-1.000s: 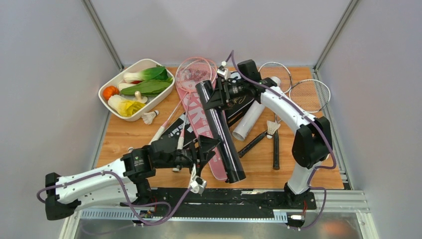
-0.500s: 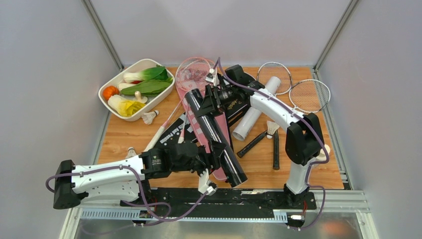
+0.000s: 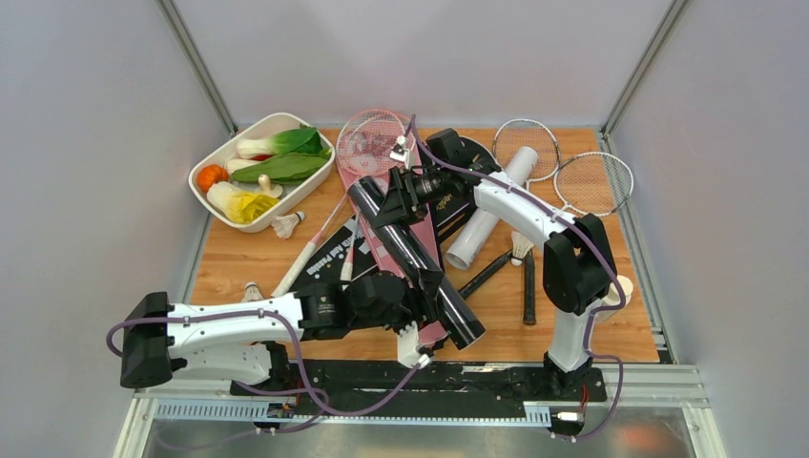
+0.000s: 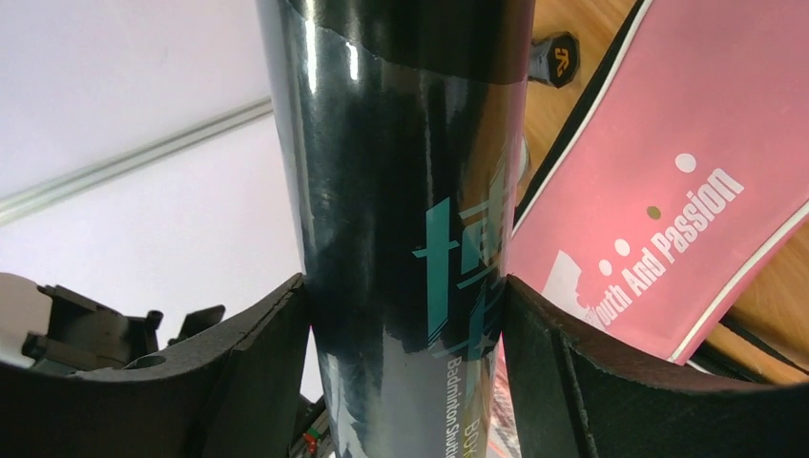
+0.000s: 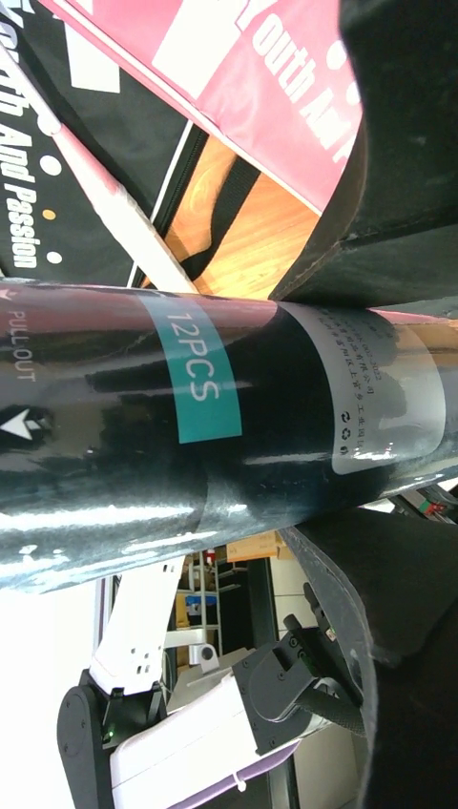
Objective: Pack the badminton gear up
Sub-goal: Pick up the shuttle tube at the center of the board.
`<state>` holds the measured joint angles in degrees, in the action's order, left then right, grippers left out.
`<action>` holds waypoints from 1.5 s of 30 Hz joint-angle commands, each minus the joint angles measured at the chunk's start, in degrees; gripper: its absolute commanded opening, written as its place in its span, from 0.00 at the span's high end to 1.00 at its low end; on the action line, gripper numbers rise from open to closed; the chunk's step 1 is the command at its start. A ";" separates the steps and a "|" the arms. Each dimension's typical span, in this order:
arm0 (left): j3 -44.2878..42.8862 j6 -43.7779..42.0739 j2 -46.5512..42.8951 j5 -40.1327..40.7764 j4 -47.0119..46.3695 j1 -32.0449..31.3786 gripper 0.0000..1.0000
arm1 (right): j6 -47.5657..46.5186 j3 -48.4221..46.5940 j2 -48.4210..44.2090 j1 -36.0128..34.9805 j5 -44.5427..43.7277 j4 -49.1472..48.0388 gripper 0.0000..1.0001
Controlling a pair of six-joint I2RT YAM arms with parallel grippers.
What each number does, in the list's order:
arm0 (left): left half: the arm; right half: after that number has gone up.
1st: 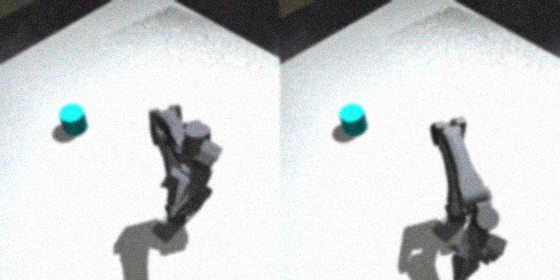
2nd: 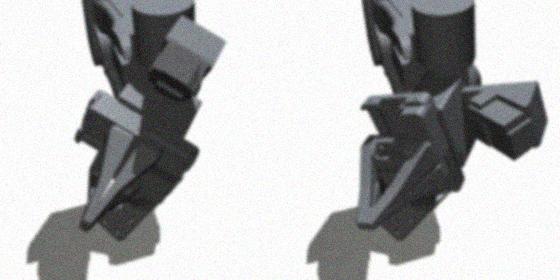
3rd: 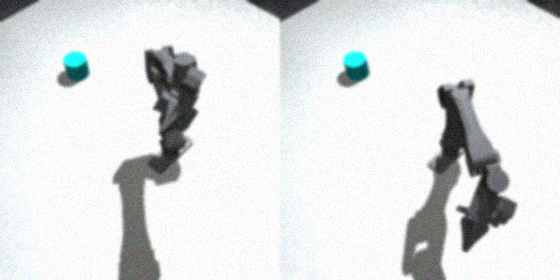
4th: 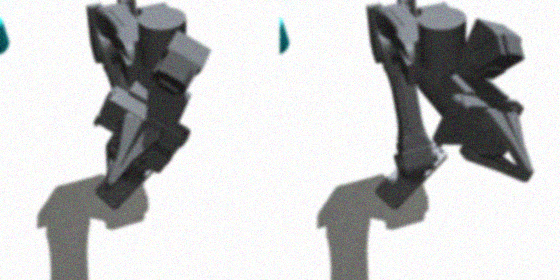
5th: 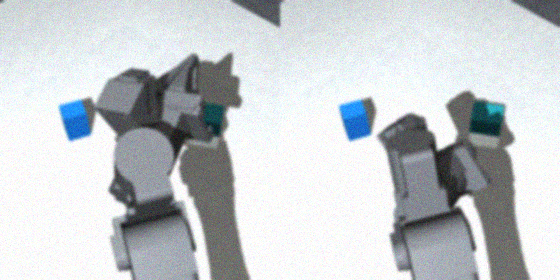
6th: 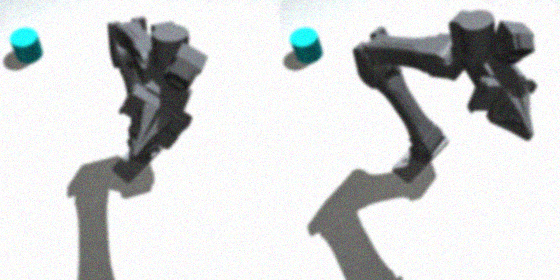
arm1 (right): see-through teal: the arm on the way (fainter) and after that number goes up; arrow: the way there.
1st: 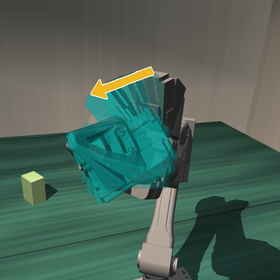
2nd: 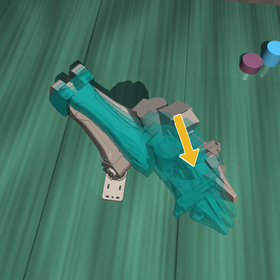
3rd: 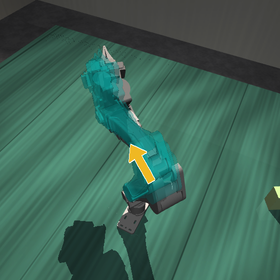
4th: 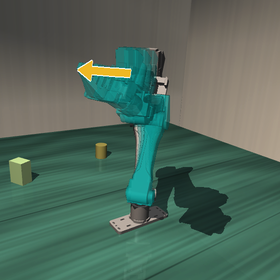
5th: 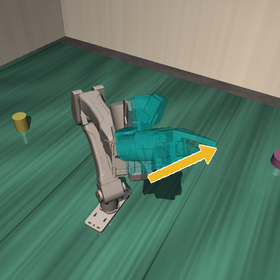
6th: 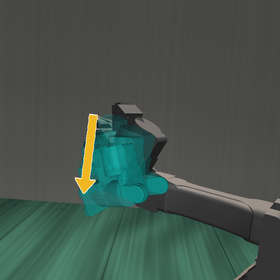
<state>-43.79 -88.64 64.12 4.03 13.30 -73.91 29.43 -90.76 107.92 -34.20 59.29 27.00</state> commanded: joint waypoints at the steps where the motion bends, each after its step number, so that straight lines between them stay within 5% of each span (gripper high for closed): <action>1: -2.51 2.14 1.85 2.76 -1.33 -0.20 0.32 | 5.31 -0.65 -1.42 -0.98 2.70 0.23 0.61; 8: -2.69 12.40 0.26 8.45 -4.85 -0.14 0.51 | 5.75 -1.26 -4.18 2.92 -0.97 0.13 0.19; 14: -1.28 17.85 -2.15 13.15 -7.99 0.85 0.61 | 5.27 0.00 -9.91 5.77 -4.82 0.09 0.00; 24: -3.28 32.21 -10.87 17.59 -12.21 6.57 0.70 | 5.07 6.63 -29.12 17.12 -15.27 -6.92 0.00; 32: -7.96 50.68 -13.27 19.16 -5.08 11.37 0.73 | 7.60 29.10 -47.39 17.20 -12.88 -35.64 0.07; 45: -6.71 57.57 -14.92 19.32 -1.04 11.42 0.84 | 8.73 33.54 -44.77 15.86 -2.56 -36.15 0.40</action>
<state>-49.45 -33.36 50.85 22.96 13.65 -62.52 37.34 -57.04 61.84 -17.21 52.53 -6.35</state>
